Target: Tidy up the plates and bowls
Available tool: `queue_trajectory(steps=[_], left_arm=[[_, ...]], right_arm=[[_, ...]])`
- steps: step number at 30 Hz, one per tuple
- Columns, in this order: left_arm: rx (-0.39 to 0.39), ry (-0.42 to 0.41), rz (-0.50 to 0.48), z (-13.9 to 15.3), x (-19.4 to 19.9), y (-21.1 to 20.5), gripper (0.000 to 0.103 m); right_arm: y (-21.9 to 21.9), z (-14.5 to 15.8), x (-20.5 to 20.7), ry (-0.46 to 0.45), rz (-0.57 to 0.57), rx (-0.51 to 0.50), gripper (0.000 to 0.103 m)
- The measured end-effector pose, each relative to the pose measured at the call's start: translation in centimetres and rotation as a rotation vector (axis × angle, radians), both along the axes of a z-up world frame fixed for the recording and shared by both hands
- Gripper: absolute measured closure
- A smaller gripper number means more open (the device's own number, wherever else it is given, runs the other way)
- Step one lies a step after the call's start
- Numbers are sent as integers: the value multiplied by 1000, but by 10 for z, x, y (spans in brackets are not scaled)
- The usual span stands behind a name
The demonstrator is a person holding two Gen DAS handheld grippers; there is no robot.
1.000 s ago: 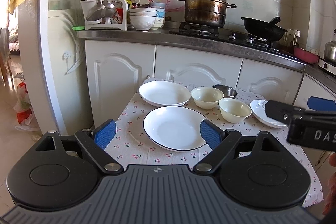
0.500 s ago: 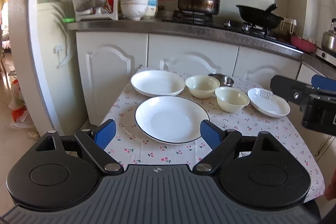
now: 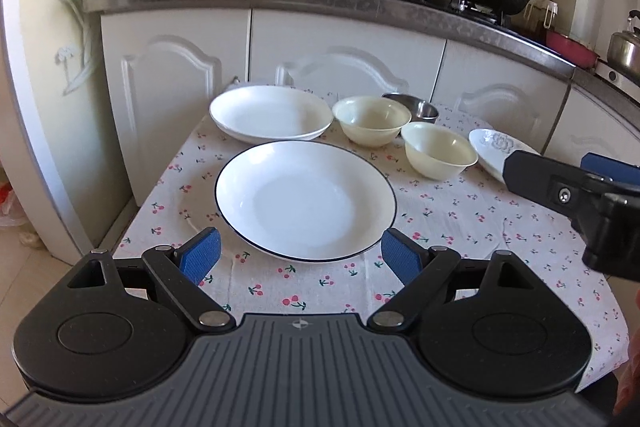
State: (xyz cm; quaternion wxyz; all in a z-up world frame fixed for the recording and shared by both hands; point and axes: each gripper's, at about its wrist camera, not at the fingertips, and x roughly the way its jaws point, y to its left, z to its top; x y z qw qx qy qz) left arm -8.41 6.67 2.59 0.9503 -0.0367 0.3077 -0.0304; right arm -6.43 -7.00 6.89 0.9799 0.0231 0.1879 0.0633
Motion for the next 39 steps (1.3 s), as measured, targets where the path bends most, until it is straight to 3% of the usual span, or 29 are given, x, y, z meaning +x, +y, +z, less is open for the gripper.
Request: queue_trajectory(steps=[8,15,25,35,39], left_arm=[[-19,39,-3,-10,19,6,0],[-60,39,0,-16,34,18,0],[-219,16,61,-27,59,50,0],[-261,10,107,-37,89,58,0],[-259,16,116,-40,97,58,5]], right_arm=[[-4,-14,24,69,-74,-6,1],[-12,-27,47,139,-62,82,1],[-31,-43,82,198,-46,287,1],[-32,-64,114,243,24,495,1],[-30,-69,126,255,57,551,1]])
